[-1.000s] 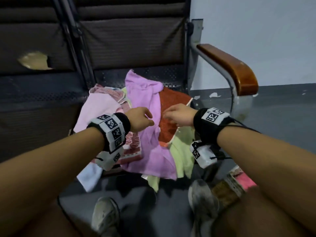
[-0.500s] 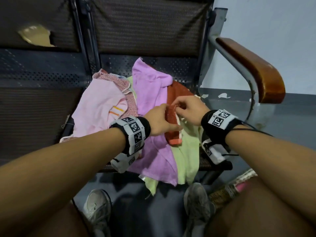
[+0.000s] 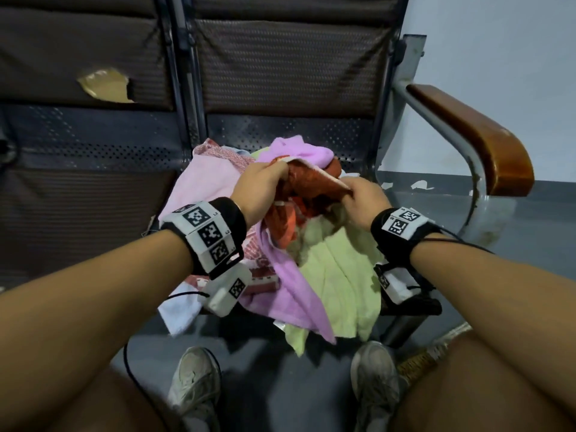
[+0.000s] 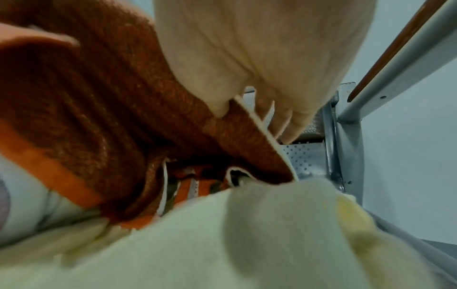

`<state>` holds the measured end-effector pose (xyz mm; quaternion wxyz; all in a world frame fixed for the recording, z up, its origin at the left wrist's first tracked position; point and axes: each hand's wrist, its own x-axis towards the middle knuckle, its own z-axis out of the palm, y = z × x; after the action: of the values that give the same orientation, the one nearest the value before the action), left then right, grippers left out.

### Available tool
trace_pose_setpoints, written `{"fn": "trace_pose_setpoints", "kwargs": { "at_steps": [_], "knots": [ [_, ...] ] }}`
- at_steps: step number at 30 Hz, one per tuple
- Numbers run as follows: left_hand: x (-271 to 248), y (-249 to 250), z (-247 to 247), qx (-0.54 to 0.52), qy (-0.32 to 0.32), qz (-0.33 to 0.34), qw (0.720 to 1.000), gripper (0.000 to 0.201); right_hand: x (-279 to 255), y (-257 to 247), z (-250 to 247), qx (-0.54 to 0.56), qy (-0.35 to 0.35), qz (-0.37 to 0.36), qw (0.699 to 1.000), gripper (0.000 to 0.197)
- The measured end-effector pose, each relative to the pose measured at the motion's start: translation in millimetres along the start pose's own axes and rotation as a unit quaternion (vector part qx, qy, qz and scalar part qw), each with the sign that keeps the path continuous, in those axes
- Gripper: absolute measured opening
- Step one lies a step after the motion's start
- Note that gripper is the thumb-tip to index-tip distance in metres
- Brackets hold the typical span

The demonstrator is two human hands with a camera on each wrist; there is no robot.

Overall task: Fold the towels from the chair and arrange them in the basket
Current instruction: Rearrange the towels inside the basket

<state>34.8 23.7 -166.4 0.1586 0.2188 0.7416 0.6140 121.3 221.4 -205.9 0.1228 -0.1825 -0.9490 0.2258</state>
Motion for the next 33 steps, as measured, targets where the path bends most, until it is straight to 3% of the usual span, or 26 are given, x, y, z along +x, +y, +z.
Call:
{"fn": "trace_pose_setpoints", "kwargs": {
  "at_steps": [2, 5, 6, 7, 10, 14, 17, 19, 21, 22, 24, 26, 29, 31, 33],
  "knots": [
    [-2, -4, -11, 0.064, -0.001, 0.0, 0.998, 0.018, 2, -13, -4, 0.09, 0.048, 0.017, 0.995, 0.026],
    [-8, -12, -16, 0.167, -0.052, 0.034, 0.984, 0.072, 1, -46, -10, 0.145, 0.09, -0.066, 0.983, 0.01],
    [-10, -13, -13, 0.185, -0.065, 0.054, 0.979, 0.081, 0, -57, -12, 0.146, 0.091, -0.106, 0.979, 0.01],
    [-9, -12, -10, 0.205, -0.064, 0.074, 0.974, 0.075, -2, -66, -13, 0.147, 0.087, -0.142, 0.975, 0.012],
    [-2, -2, -2, 0.279, 0.002, 0.101, 0.955, 0.023, -5, -76, -14, 0.145, 0.07, -0.178, 0.971, 0.022],
    [5, 9, 2, 0.155, 0.056, 0.079, 0.983, 0.036, -3, -49, -15, 0.114, 0.057, -0.055, 0.99, 0.034],
    [8, 8, 0, 0.098, 0.096, 0.065, 0.988, 0.035, -5, -29, -8, 0.013, -0.041, 0.023, 0.999, 0.01],
    [6, 5, -3, 0.126, 0.099, 0.08, 0.984, 0.031, -5, -24, -7, 0.01, -0.031, 0.023, 0.999, 0.015],
    [5, 1, -5, 0.21, 0.076, 0.098, 0.97, 0.016, -3, -29, -11, 0.081, 0.032, 0.003, 0.996, 0.018],
    [5, 0, -6, 0.241, 0.061, 0.089, 0.964, 0.015, -2, -34, -15, 0.127, 0.057, -0.01, 0.99, 0.019],
    [7, -4, -8, 0.271, 0.036, 0.041, 0.961, 0.033, -1, -46, -20, 0.203, 0.081, -0.05, 0.975, 0.021],
    [7, -3, -7, 0.286, 0.046, 0.01, 0.957, 0.028, -3, -55, -23, 0.219, 0.091, -0.098, 0.967, 0.017],
    [9, 3, -11, 0.234, 0.116, -0.012, 0.965, 0.016, -10, -56, -19, 0.156, 0.066, -0.12, 0.978, 0.023],
    [11, 10, -14, 0.138, 0.163, -0.024, 0.977, 0.02, -11, -45, -13, 0.039, 0.007, -0.076, 0.996, 0.027],
    [13, 15, -17, 0.07, 0.185, -0.026, 0.98, 0.024, -10, -34, -10, -0.058, -0.037, -0.001, 0.998, 0.018]
  ]
}}
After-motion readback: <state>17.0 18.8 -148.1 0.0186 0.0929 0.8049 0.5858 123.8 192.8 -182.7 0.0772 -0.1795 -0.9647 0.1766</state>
